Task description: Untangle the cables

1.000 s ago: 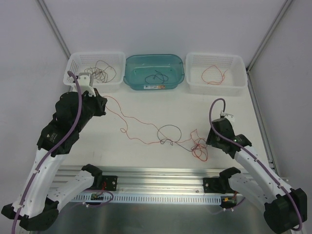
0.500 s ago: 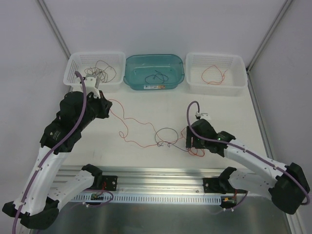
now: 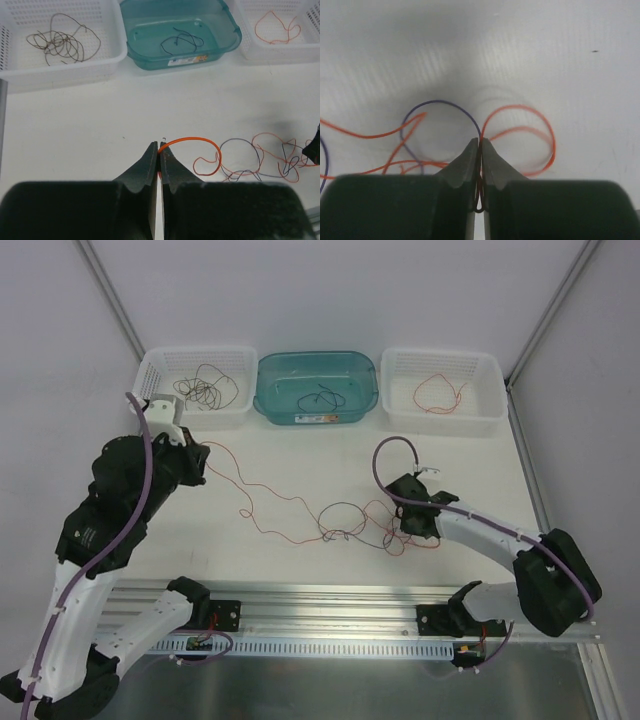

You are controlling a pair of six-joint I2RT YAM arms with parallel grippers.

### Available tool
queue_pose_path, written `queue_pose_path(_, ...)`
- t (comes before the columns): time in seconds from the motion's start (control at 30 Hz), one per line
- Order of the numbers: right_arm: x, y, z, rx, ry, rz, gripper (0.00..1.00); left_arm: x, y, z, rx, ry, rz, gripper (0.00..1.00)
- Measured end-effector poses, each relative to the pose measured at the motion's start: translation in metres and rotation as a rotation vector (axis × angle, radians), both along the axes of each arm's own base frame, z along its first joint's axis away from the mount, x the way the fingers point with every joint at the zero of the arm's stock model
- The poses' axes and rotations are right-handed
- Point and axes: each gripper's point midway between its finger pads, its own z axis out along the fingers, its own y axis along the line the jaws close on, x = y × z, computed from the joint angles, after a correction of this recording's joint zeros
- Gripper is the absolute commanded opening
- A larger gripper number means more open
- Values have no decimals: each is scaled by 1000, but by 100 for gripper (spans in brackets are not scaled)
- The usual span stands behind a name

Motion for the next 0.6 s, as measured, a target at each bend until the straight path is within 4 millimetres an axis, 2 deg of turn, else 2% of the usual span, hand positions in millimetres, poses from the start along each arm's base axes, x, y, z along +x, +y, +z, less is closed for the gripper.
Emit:
queue_pose_path(0.17, 8, -47, 20, 10, -66, -181, 1, -8, 24, 38, 19, -97, 88, 0)
queue_pose_path(0.4, 7, -121, 76, 70, -254, -439, 1, -18, 71, 80, 88, -205, 287, 1)
queue_pose_path(0.5, 5, -133, 90, 78, -276, -470, 1, -24, 93, 99, 129, -243, 389, 2)
queue_pose_path(0.6, 8, -130, 96, 96, -274, -444, 1, -32, 114, 112, 165, -270, 481, 2)
